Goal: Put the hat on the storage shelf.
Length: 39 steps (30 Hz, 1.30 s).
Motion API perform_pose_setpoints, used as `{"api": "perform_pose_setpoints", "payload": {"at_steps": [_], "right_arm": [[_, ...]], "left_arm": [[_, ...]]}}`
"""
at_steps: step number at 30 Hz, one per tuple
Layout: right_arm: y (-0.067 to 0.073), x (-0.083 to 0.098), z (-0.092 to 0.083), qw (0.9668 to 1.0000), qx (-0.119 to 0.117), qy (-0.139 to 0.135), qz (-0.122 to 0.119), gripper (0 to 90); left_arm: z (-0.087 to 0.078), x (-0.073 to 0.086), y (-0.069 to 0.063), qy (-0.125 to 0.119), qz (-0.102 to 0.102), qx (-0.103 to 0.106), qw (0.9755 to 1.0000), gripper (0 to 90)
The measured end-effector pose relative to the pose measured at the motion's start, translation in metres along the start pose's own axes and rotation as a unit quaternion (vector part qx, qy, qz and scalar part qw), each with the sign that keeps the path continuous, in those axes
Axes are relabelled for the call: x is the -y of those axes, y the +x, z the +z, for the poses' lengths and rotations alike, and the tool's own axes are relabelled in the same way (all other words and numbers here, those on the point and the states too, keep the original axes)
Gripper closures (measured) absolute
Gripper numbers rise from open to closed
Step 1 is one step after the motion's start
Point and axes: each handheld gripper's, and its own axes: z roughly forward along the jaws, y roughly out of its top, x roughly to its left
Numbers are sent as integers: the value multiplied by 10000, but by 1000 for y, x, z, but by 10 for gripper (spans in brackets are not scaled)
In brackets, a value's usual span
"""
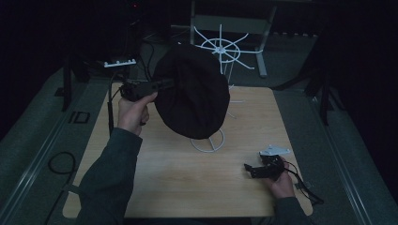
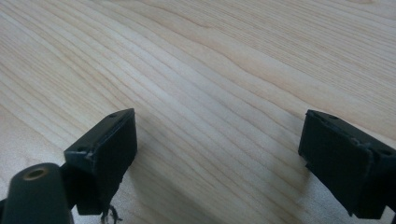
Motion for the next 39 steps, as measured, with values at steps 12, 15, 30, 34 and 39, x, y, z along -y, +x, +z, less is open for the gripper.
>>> {"api": "perform_pose_setpoints", "payload": {"at_steps": [12,15,30,34,39], "right_arm": [[0,0,0,10000,0,1,1,114],[0,0,0,10000,1,1,1,114],[0,0,0,10000,0,2,2,114],[0,0,0,10000,0,2,2,114],[0,0,0,10000,0,3,0,114]], "left_arm": [[-3,-1,-2,14,-9,31,10000,532],[-3,-1,-2,12,-17,21,10000,517],[-11,-3,-4,-121,94,-76,9999,418],[-10,-2,-4,-99,84,-100,9999,381],[-14,-4,-3,-223,33,-68,9997,323]]}}
